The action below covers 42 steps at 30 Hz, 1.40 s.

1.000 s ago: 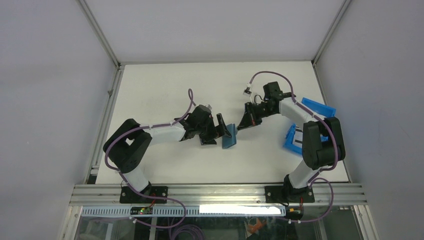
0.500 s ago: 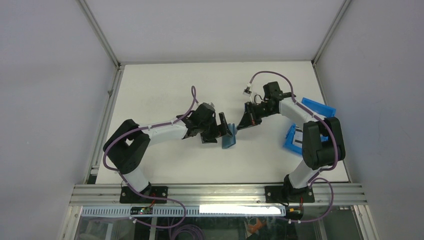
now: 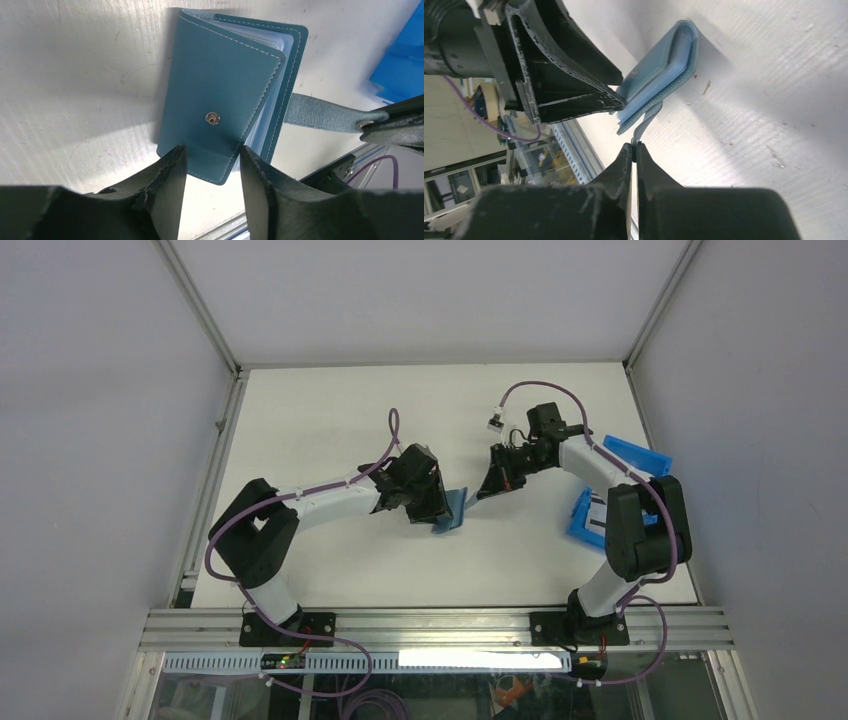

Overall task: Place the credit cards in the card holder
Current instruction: Open the card holder at the center of the board.

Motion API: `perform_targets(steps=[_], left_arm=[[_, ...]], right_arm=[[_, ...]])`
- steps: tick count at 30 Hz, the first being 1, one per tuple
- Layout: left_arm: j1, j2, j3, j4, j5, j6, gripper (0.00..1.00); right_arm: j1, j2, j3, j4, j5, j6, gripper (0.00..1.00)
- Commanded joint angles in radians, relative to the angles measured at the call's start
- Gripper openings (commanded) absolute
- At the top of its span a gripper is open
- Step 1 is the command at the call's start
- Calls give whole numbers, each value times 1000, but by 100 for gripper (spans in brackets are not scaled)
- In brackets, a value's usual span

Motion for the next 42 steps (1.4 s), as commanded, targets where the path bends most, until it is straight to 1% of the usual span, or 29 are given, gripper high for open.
perform_targets(steps=[1, 5, 8, 12, 14, 17, 18, 20, 23, 27, 28, 30, 33, 36, 38, 40, 42], left_arm=[[5, -24, -10, -28, -34, 16, 40], [17, -51, -36, -25, -38, 17, 33], [27, -69, -53, -17, -34, 17, 29], [45, -91, -87, 13, -16, 9, 21], [52, -101, -106, 34, -2, 5, 16], [70, -106, -147, 91, 31, -19, 3], [75, -105, -160, 108, 42, -29, 0], [81, -103, -181, 124, 53, -46, 0], [87, -100, -198, 134, 63, -65, 0], [91, -90, -203, 149, 81, -73, 0], [91, -89, -204, 159, 89, -73, 0], [90, -87, -203, 174, 100, -72, 0], [90, -87, -200, 187, 119, -68, 0], [92, -97, -204, 204, 120, -69, 0], [92, -106, -214, 233, 133, -62, 0], [92, -117, -224, 270, 152, -52, 0], [92, -132, -234, 312, 160, -41, 11]], right_arm=[[-10, -71, 2, 3, 110, -28, 0], [-11, -83, -2, 1, 246, -34, 0], [-12, -90, -6, 4, 271, -37, 0], [-12, -93, -7, 2, 303, -40, 0], [-12, -92, -9, 0, 319, -43, 0], [-9, -79, -7, 0, 358, -42, 0], [-8, -72, -5, -2, 373, -41, 0], [0, -57, 0, -3, 416, -40, 0], [35, -27, 12, -9, 500, -40, 5], [83, 31, 42, -21, 626, -42, 10], [88, 43, 53, -27, 657, -41, 12], [91, 59, 85, -41, 695, -41, 21], [90, 41, 112, -57, 690, -51, 32], [90, -6, 111, -58, 646, -71, 41], [90, -38, 100, -54, 614, -81, 45], [89, -72, 85, -53, 572, -90, 46], [89, -92, 63, -45, 509, -92, 46]])
